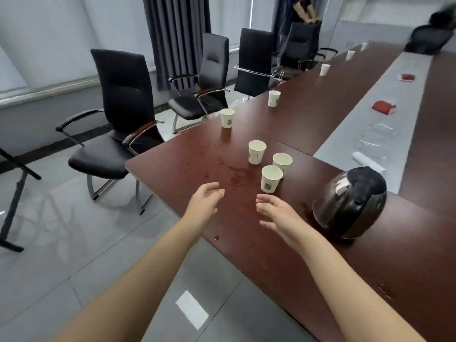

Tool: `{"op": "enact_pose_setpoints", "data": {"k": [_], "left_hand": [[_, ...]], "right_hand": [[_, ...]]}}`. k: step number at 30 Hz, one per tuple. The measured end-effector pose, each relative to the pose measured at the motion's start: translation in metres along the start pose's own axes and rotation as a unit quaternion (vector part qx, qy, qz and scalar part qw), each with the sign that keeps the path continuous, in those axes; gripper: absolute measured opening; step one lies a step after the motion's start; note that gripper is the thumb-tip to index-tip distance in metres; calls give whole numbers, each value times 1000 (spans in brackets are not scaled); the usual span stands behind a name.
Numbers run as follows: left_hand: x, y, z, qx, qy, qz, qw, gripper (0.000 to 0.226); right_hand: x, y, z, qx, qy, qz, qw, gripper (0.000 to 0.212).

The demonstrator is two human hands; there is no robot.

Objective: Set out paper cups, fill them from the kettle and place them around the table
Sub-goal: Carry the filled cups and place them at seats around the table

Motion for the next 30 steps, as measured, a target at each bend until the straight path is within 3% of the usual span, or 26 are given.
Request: {"op": "enact_pose_setpoints", "data": {"k": [6, 16, 30], "left_hand": [[6, 39, -108, 95, -12, -11, 995, 22], [12, 129, -242, 249, 6, -93, 964, 42], [43, 226, -312, 332, 20, -98, 938, 61]], "right_hand": [[7, -33, -67, -94, 15, -1, 995, 33], [-22, -87, -142, -276, 44, -43, 959, 75], [-70, -94, -203, -274, 41, -20, 961, 99]]}}
Point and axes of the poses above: each hand's wrist, its own z-axis away from the middle knuckle, its own y-axis out of the palm, x = y × z, the point moved 10 cm from there along -z, towards the middle knuckle
